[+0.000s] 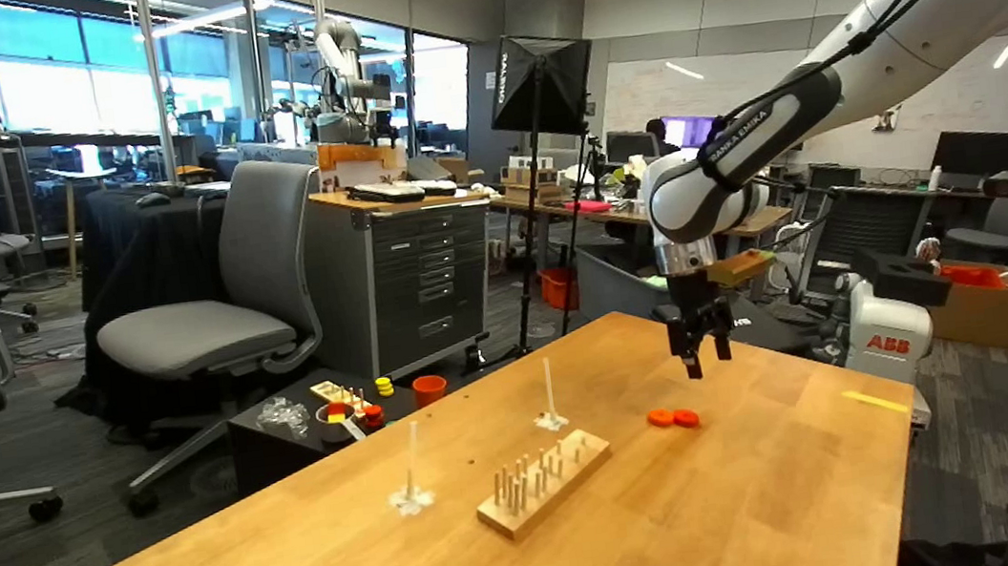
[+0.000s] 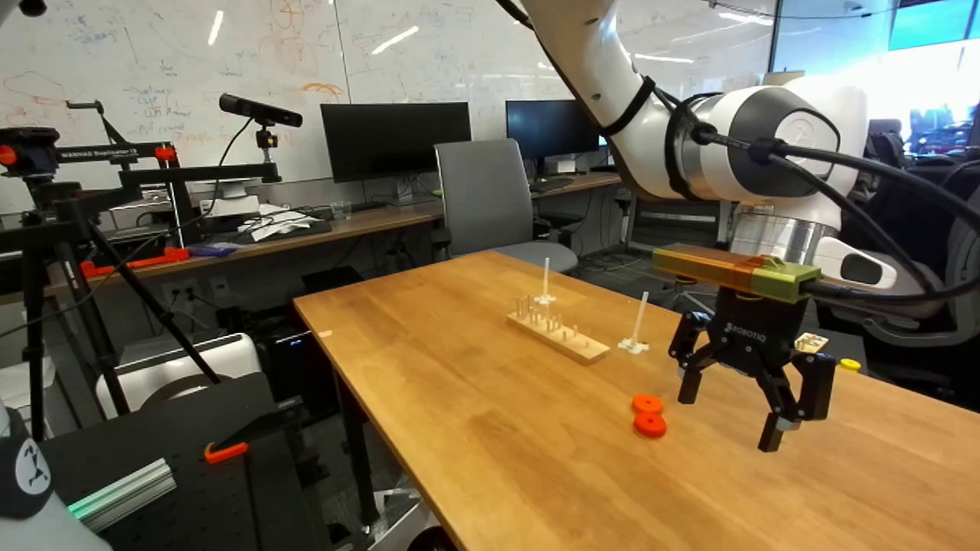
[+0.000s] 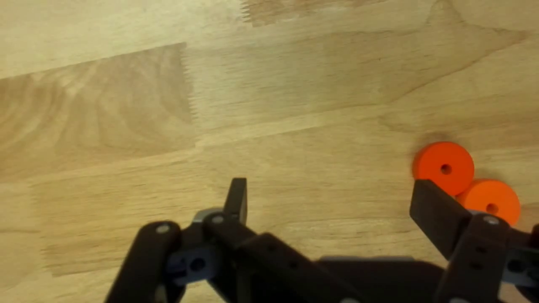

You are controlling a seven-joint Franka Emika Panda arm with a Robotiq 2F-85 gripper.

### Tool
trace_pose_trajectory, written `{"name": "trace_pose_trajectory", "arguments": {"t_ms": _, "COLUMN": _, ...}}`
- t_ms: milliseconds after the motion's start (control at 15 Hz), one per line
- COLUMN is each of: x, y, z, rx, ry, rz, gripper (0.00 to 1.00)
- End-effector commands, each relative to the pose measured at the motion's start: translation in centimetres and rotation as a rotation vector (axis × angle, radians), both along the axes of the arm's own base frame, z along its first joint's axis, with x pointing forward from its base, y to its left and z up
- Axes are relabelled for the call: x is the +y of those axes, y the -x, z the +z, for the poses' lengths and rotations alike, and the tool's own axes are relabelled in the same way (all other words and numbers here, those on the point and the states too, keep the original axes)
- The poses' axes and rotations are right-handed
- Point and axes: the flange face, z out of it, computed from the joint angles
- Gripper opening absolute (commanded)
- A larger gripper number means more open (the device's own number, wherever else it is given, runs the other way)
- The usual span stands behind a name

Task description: Pick the orange ring and put it on the object on the table

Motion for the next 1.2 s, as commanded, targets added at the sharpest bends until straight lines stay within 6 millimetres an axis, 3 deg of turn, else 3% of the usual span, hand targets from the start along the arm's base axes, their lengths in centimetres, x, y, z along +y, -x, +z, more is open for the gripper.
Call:
{"name": "trace_pose_trajectory", "arguments": {"t_ms": 0, "x": -0.1, "y": -0.3, "z": 0.1, "rx": -0.047, "ry": 0.103, "rz": 0.092, "gripper": 1.0}}
{"name": "trace_pose_trajectory", "arguments": {"t_ms": 267, "x": -1.1, "y": -0.5, "z": 1.1, "rx": -0.11, "ry": 0.263, "rz": 0.196, "gripper": 1.0}}
{"name": "trace_pose_trajectory", "arguments": {"t_ms": 467, "x": -0.4, "y": -0.7, "z": 1.1, "rx": -0.174, "ry": 0.373, "rz": 0.302, "gripper": 1.0}}
{"name": "trace_pose_trajectory", "arguments": {"t_ms": 933, "x": 4.5, "y": 0.9, "z": -1.1, "rx": -0.178, "ry": 0.213, "rz": 0.358, "gripper": 1.0}}
{"name": "trace_pose_trajectory", "arguments": {"t_ms": 1133, "x": 5.7, "y": 1.5, "z": -1.2, "rx": -0.166, "ry": 0.186, "rz": 0.375, "gripper": 1.0}}
